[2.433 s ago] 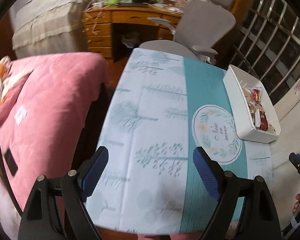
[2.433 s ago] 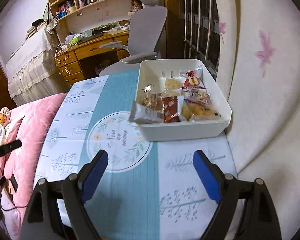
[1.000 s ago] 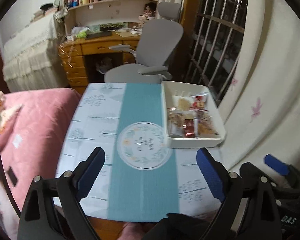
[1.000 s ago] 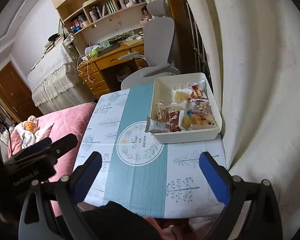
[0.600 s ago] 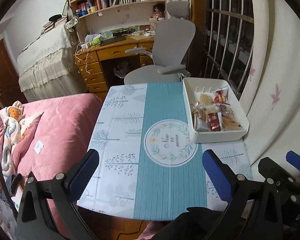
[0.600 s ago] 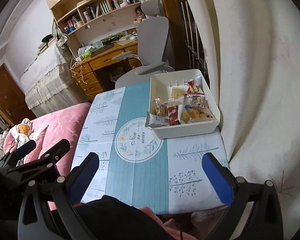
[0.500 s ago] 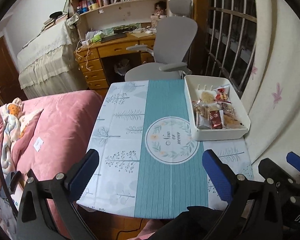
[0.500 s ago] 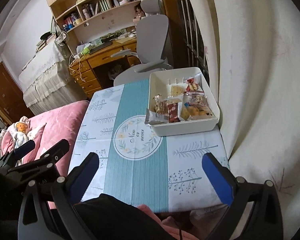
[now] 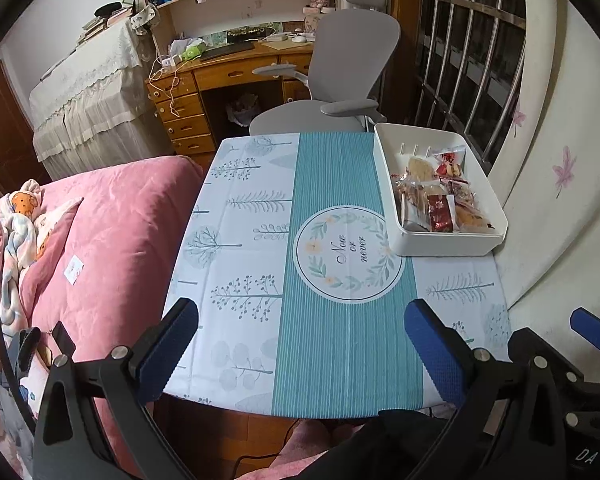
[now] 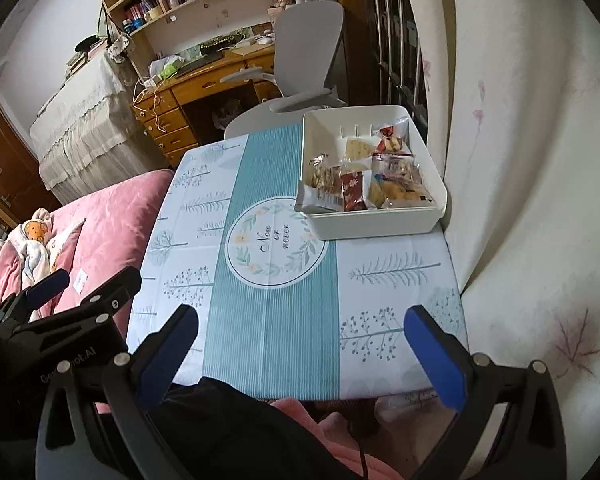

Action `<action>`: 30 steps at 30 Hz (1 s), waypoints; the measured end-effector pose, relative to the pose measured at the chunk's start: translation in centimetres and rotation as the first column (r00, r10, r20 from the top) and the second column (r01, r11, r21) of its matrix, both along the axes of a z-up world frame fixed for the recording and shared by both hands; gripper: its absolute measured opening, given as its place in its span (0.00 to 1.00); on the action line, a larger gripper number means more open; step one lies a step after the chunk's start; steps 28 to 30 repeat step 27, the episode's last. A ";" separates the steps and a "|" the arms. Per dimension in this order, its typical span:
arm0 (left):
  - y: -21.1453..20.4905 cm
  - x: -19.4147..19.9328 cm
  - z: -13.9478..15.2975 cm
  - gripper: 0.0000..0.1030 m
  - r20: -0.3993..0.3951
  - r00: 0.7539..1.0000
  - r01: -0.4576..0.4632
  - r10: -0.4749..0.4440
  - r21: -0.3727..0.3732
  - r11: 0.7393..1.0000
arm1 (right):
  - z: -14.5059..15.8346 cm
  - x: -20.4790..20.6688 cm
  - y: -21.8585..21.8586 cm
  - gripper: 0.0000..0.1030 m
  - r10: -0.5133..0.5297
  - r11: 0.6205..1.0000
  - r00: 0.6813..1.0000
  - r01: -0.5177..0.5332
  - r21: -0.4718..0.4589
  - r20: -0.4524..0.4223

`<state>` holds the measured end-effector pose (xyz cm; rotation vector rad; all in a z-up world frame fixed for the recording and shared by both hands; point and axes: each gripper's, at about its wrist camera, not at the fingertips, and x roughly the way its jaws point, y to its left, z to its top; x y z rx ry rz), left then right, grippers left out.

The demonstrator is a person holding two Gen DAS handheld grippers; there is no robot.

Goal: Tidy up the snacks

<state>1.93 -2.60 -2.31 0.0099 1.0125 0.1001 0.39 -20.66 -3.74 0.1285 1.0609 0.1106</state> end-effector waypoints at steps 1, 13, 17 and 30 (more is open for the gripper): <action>0.0 0.0 0.0 0.99 -0.002 1.000 -0.001 0.001 0.004 1.000 | 0.0 0.0 0.1 1.00 0.001 1.000 1.000 -0.001 0.000 -0.002; 0.4 -0.3 -0.2 1.00 -0.011 1.000 -0.004 0.004 0.014 1.000 | -0.2 -0.1 0.5 1.00 0.021 1.000 1.000 -0.021 0.009 -0.017; 0.5 -0.4 -0.3 1.00 -0.015 1.000 -0.004 0.004 0.014 1.000 | -0.2 -0.1 0.5 1.00 0.020 1.000 1.000 -0.019 0.009 -0.018; 0.5 -0.7 -0.2 1.00 -0.014 1.000 -0.009 0.009 0.020 1.000 | -0.1 -0.2 0.6 1.00 0.021 1.000 1.000 -0.021 0.011 -0.017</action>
